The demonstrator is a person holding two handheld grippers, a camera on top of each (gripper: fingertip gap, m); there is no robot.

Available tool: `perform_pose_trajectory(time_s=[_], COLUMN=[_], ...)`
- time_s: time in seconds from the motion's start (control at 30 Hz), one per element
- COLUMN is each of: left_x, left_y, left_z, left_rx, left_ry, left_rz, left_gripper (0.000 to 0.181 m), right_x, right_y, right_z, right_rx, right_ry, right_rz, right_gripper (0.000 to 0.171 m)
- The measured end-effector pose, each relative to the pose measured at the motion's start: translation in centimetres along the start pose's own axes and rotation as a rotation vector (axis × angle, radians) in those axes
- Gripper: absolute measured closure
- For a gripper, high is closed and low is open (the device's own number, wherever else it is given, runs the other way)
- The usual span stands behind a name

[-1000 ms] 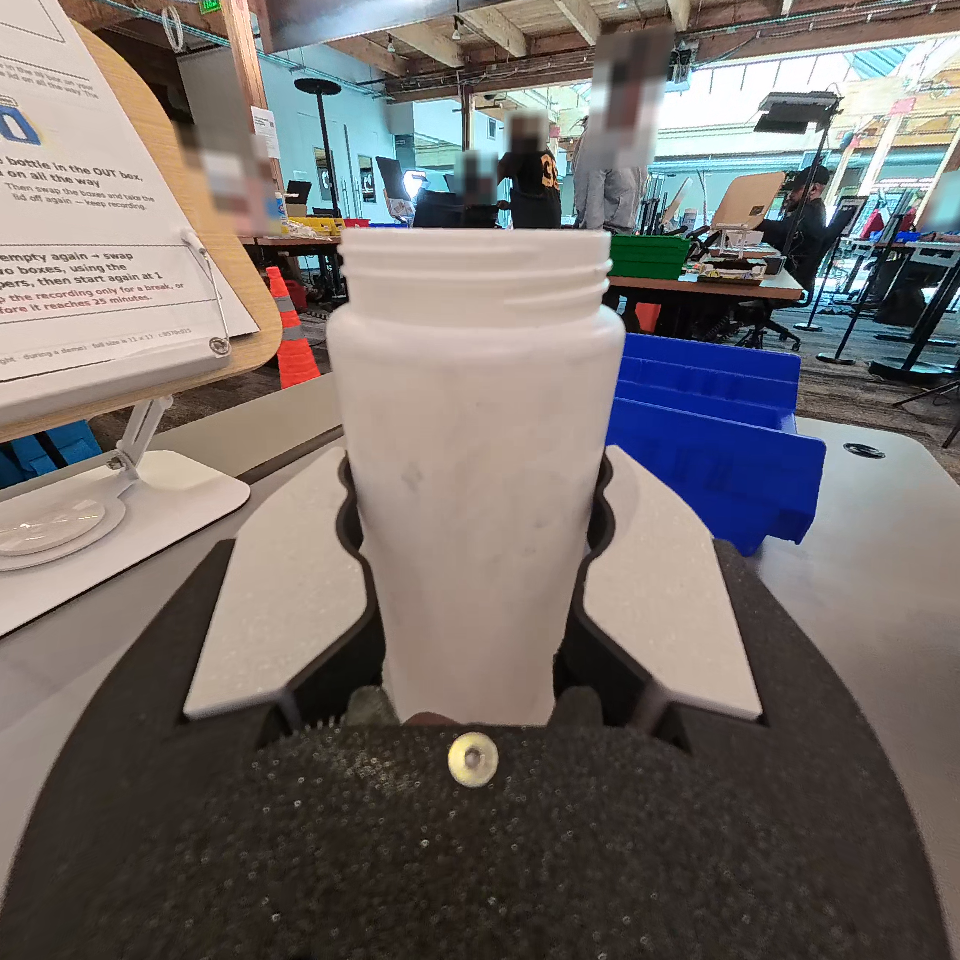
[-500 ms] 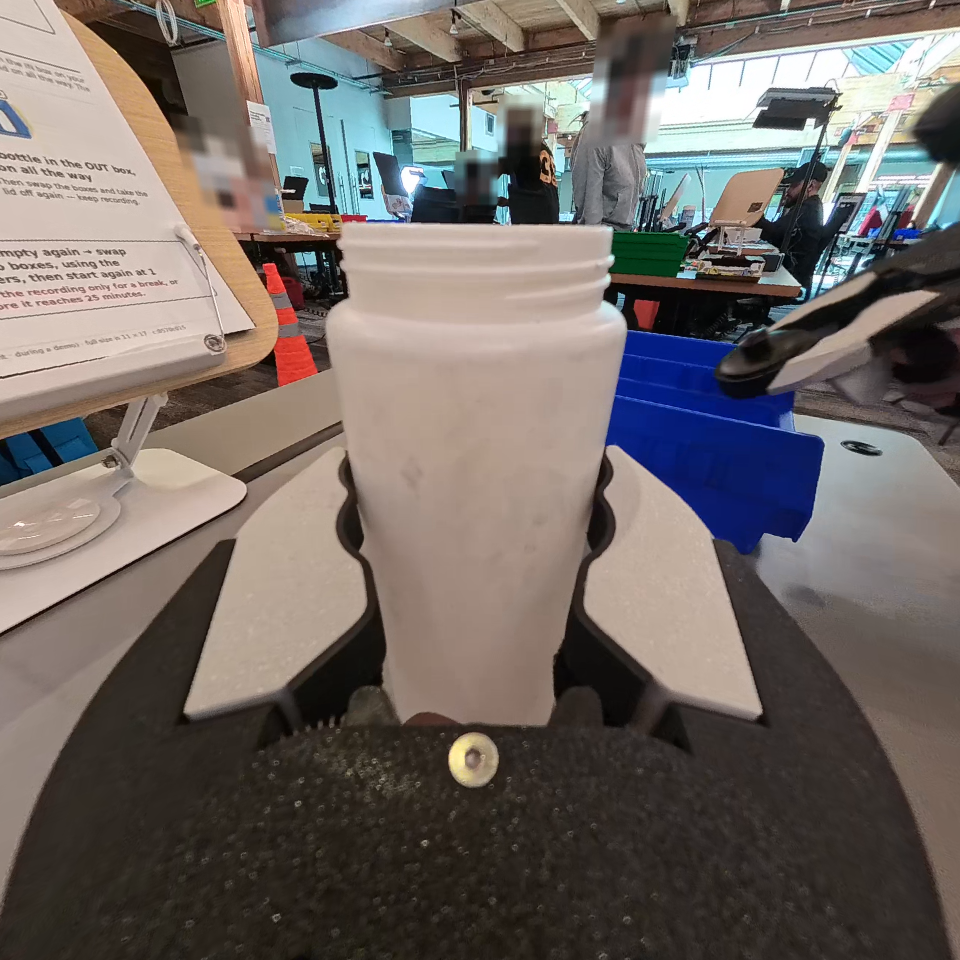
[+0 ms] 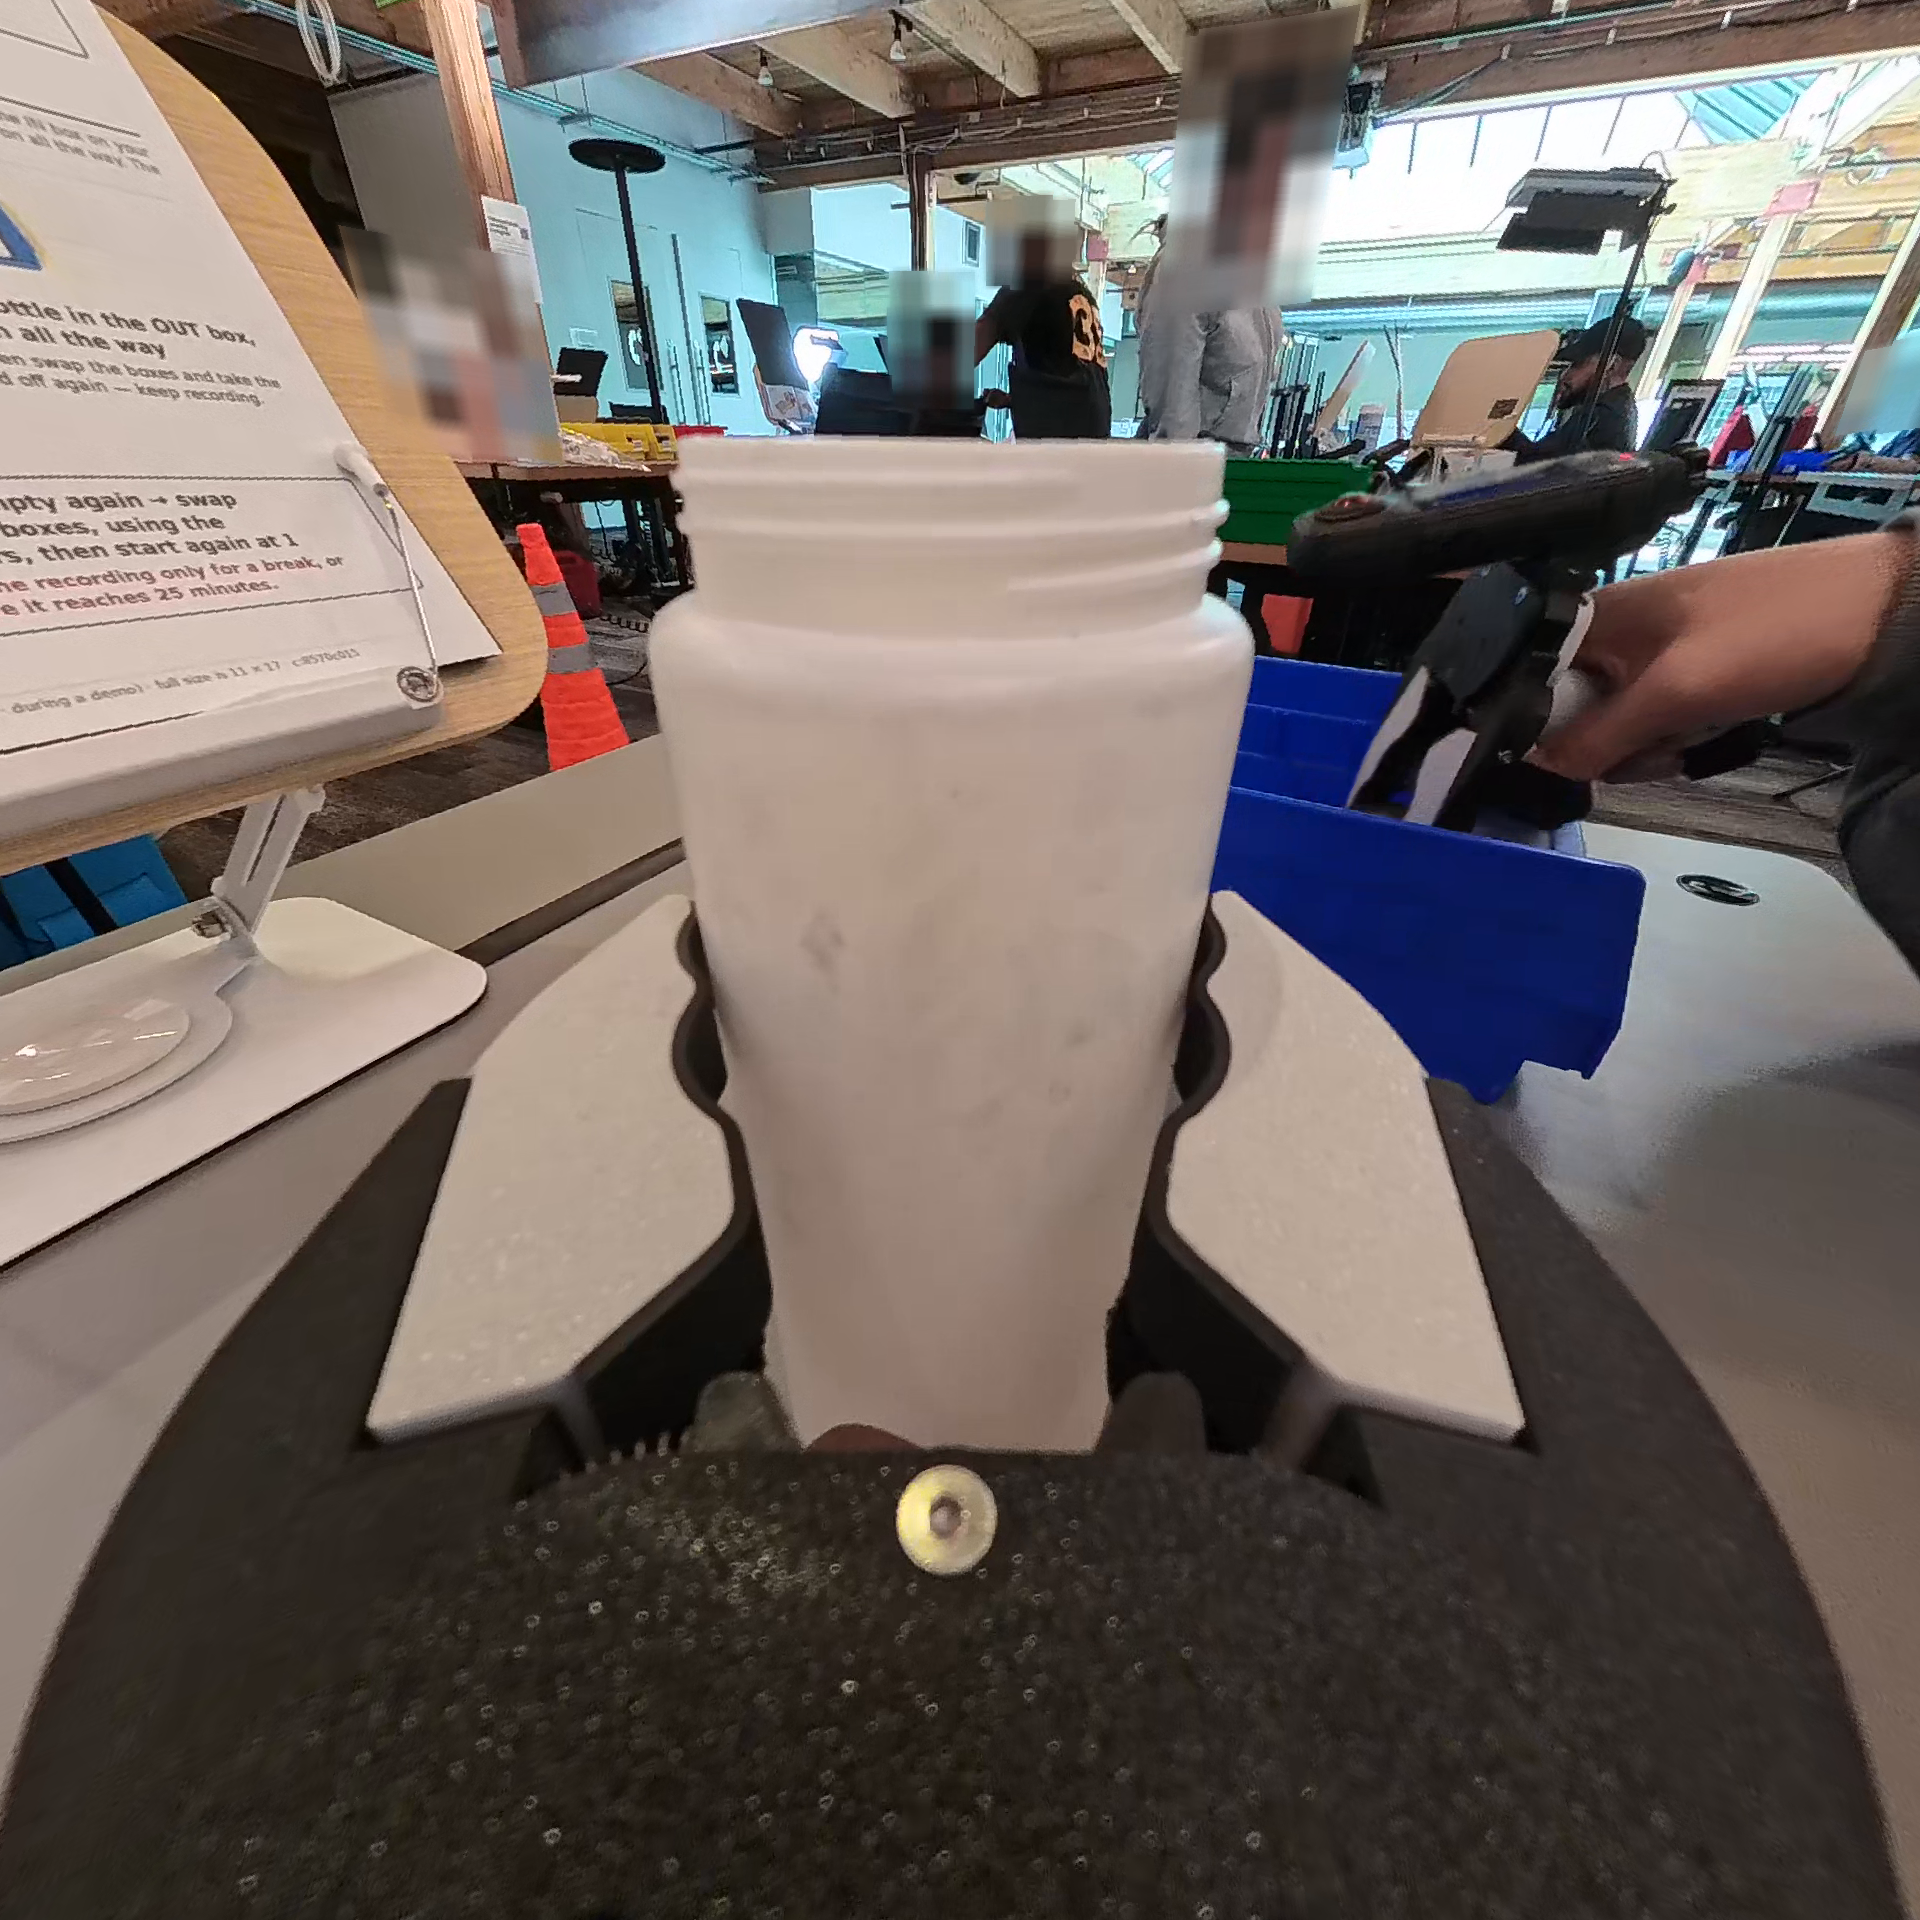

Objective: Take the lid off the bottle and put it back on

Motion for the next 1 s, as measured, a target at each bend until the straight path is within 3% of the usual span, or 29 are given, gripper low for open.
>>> perform_pose_trajectory(time_s=[0.3,0.53,0.67,0.77,0.87,1.0], left_x=[0.0,-0.2,-0.2,0.6,2.5,4.8], left_y=[0.1,0.0,-0.2,-0.8,-2.7,-6.9], left_z=[0.0,-0.1,-0.3,-0.8,-1.5,-3.7], left_rx=[-0.002,0.001,0.013,0.043,0.086,0.122], left_ry=[0.000,0.001,0.002,0.009,-0.010,-0.074], left_rz=[0.002,0.003,-0.006,-0.011,-0.048,0.063], left_gripper=[0.095,0.095,0.095,0.084,0.088,0.090], right_x=[-0.1,-0.4,-3.0,-6.7,-11.7,-15.8], right_y=[1.3,0.4,-4.5,-7.0,-5.7,-3.0], right_z=[-0.5,-0.4,1.5,5.7,10.8,16.2], right_rx=[0.137,0.116,0.002,0.101,0.241,0.426], right_ry=[0.103,0.087,0.088,0.036,0.060,0.127], right_rz=[0.198,0.138,-0.176,-0.580,-0.895,-1.142], right_gripper=[0.097,0.096,0.089,0.097,0.098,0.093])
Point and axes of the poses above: each gripper's, where its closed fingertips meet, y out along the fingers, x out of its top, z = x × y across the jaws, the point moved 10 cm from there along -y, back along the fingers, and after that the axes turned 6 degrees about x, right-handed, at the moved point
